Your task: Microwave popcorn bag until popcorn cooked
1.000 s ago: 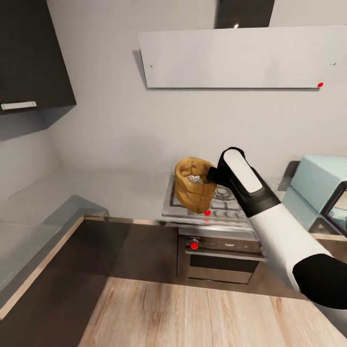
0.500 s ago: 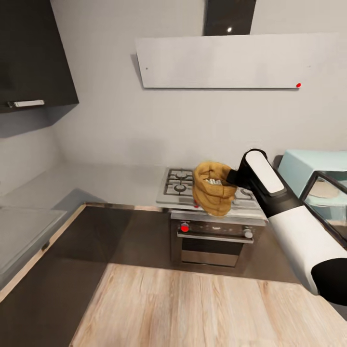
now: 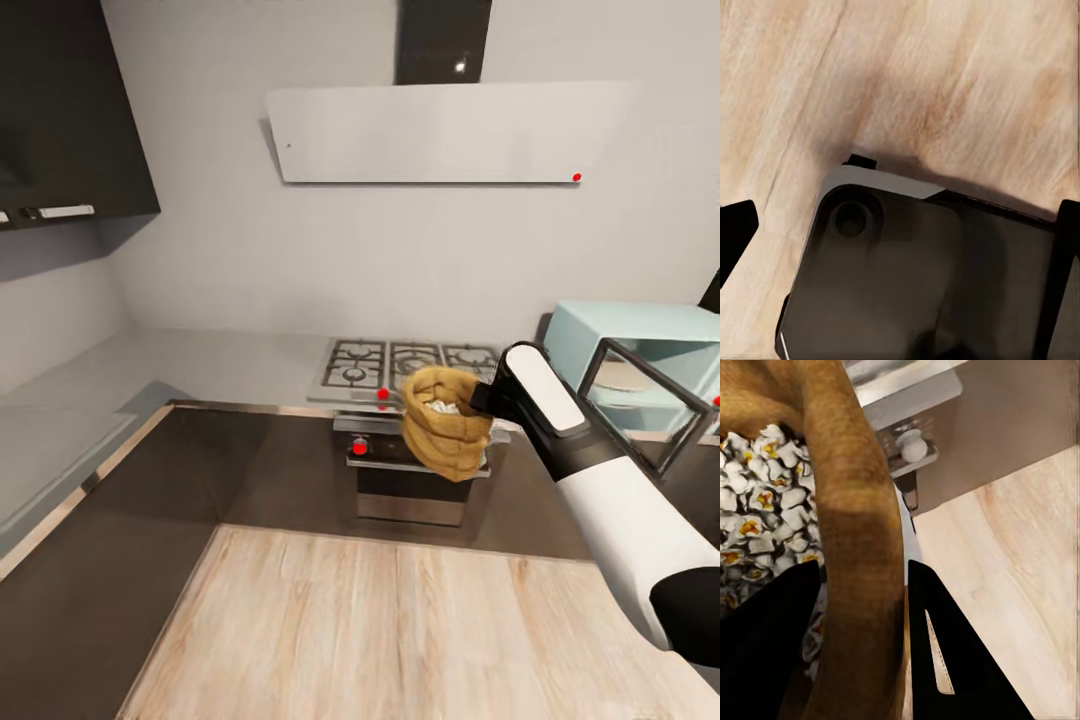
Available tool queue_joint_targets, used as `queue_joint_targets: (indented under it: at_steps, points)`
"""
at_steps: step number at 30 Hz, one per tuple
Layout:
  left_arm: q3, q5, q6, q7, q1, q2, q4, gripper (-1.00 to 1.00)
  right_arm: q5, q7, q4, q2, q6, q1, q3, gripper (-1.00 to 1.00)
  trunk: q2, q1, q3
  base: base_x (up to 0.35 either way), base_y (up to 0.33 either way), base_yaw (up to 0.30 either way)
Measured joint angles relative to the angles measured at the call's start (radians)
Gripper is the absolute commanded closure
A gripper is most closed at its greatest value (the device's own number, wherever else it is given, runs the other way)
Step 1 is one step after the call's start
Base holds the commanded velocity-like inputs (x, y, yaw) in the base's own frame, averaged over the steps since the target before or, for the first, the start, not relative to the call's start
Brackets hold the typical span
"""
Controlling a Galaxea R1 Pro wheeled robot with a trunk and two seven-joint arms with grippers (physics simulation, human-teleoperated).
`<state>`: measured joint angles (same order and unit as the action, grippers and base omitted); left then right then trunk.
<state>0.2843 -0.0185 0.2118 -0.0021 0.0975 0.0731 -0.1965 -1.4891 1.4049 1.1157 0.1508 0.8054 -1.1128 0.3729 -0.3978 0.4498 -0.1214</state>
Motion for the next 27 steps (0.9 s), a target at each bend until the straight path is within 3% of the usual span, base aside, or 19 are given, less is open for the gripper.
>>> queue_joint_targets:
  at_steps: [10,27]
  points:
    - [0.0,-0.001,0.0,0.002,0.0,0.0,0.0,-1.0,-0.002,-0.033,-0.002,0.055,-0.001,0.005,-0.001,1.0,0.0,0.0,0.0,-0.188,-0.307,0.0]
    - [0.002,-0.001,0.0,0.004,0.0,0.0,0.0,-1.0,0.0,-0.038,-0.003,0.057,-0.002,0.018,-0.001,1.0,0.0,0.0,0.0,-0.186,-0.309,0.0]
